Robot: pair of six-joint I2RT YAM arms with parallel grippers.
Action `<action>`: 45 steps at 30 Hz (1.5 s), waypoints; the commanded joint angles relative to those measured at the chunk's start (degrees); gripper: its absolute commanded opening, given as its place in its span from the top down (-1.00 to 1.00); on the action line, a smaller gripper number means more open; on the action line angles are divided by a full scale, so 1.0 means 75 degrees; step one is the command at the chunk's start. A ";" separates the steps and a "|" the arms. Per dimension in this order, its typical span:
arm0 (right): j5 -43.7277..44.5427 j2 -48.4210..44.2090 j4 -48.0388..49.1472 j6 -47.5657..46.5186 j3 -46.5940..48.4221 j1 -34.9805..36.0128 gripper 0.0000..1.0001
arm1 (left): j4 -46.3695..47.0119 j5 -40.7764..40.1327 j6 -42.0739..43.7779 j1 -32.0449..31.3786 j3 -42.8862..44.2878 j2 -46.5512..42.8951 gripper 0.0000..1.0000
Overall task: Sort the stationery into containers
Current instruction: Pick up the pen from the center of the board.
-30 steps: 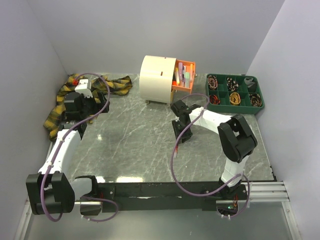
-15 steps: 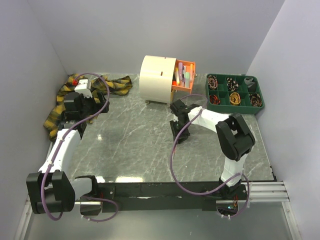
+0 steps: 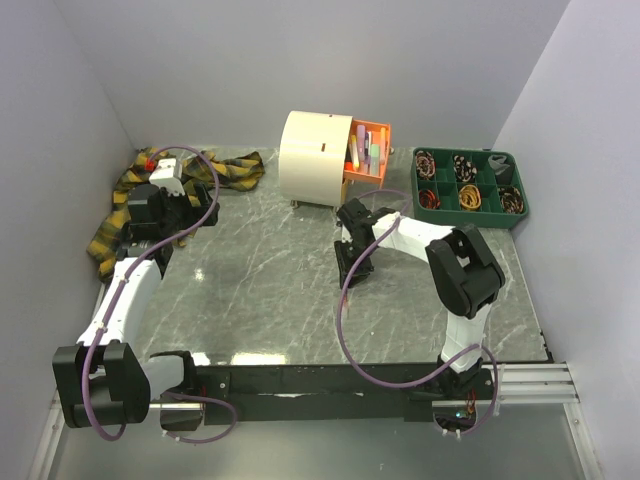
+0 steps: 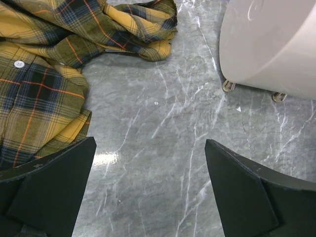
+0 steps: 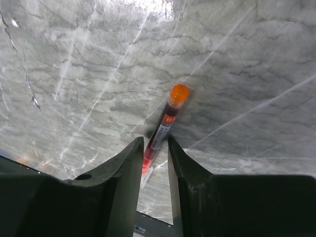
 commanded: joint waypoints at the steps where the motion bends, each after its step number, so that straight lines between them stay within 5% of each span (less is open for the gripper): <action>1: -0.0062 0.0241 0.0144 0.0063 0.0165 0.0075 0.31 | 0.0125 0.0210 -0.0102 0.0039 0.0096 0.0019 -0.99; 4: -0.0156 0.0358 0.0144 0.0005 0.0200 0.0203 0.51 | 0.0125 0.0187 -0.0091 0.0027 0.0084 0.0018 -0.99; 10: 0.0488 0.0510 0.0039 -0.0112 0.0223 0.0531 0.53 | 0.0090 0.0140 -0.0009 0.0039 0.0108 0.0065 -0.99; 15: 0.0862 0.0663 -0.0055 -0.0475 0.0363 0.0742 1.00 | 0.0008 -0.0001 0.0202 0.0039 0.0202 0.0007 -0.99; 32: 0.1391 -0.1340 0.0144 -0.2127 0.0844 0.0743 1.00 | -0.0237 0.0046 0.0577 0.0039 0.0506 -0.0310 -0.99; 45: 0.0524 -0.1915 0.0460 -0.3498 0.2893 0.0251 1.00 | -0.1093 0.0573 0.2649 0.0039 0.1783 0.0592 -0.99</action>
